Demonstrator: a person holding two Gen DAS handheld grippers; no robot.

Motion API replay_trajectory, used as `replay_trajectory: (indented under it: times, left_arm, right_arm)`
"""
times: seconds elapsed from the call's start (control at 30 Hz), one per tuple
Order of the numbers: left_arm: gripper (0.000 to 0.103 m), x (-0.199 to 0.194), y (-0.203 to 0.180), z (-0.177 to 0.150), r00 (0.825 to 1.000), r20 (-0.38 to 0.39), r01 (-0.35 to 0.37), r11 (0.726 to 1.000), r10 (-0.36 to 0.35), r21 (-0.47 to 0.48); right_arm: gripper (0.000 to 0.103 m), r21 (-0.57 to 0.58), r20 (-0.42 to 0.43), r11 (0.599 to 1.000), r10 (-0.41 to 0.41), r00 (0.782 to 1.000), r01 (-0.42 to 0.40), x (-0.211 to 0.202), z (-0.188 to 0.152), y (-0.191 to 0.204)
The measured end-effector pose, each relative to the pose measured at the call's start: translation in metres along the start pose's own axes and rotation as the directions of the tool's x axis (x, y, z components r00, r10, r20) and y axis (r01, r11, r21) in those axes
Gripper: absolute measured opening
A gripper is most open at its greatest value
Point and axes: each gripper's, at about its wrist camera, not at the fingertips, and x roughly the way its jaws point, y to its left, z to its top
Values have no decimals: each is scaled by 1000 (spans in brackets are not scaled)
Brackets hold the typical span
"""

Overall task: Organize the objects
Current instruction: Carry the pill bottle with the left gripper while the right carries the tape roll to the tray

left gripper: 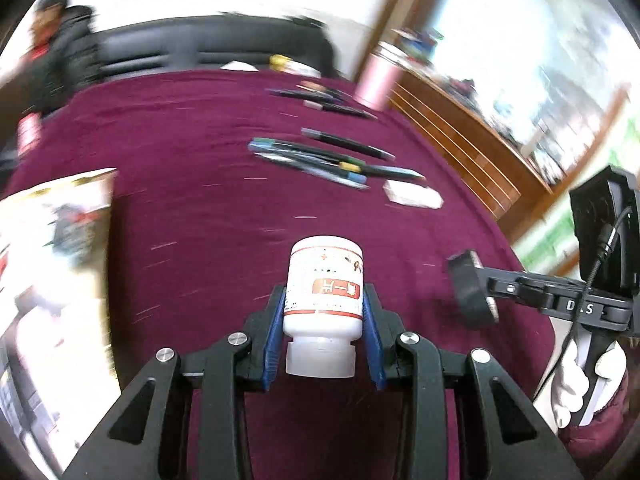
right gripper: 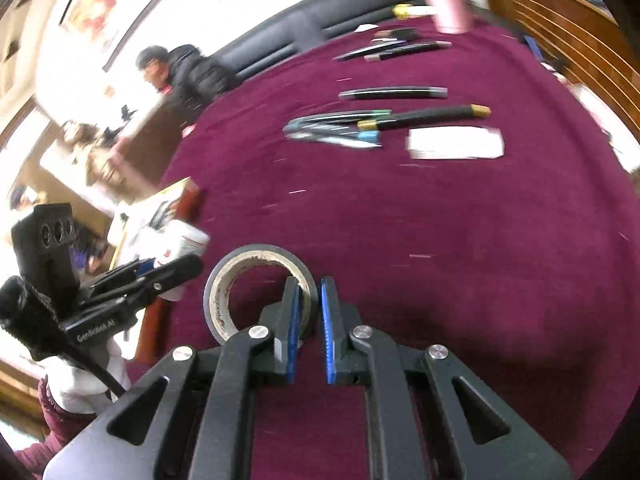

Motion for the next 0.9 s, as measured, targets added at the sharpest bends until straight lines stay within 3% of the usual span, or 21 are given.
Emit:
replay_trajectory:
  times: [0.13, 0.23, 0.43, 0.67, 0.9]
  left_arm:
    - [31, -50, 68, -26, 993, 50, -99, 986, 106, -131]
    - [31, -80, 114, -50, 980, 70, -165, 961, 184, -220]
    - [31, -97, 167, -88, 963, 46, -238, 922, 264, -306]
    - [31, -94, 183, -111, 968, 15, -234, 923, 250, -306]
    - [30, -91, 167, -113, 966, 11, -249, 938, 260, -243]
  right_arm:
    - [8, -99, -48, 994, 51, 998, -55, 27, 0, 63]
    - [8, -155, -87, 982, 91, 992, -104, 46, -2, 102]
    - [9, -243, -198, 954, 129, 972, -176, 92, -15, 175]
    - [9, -328, -301, 927, 80, 950, -182, 145, -43, 228]
    - [9, -408, -284, 910, -46, 958, -78, 169, -58, 241]
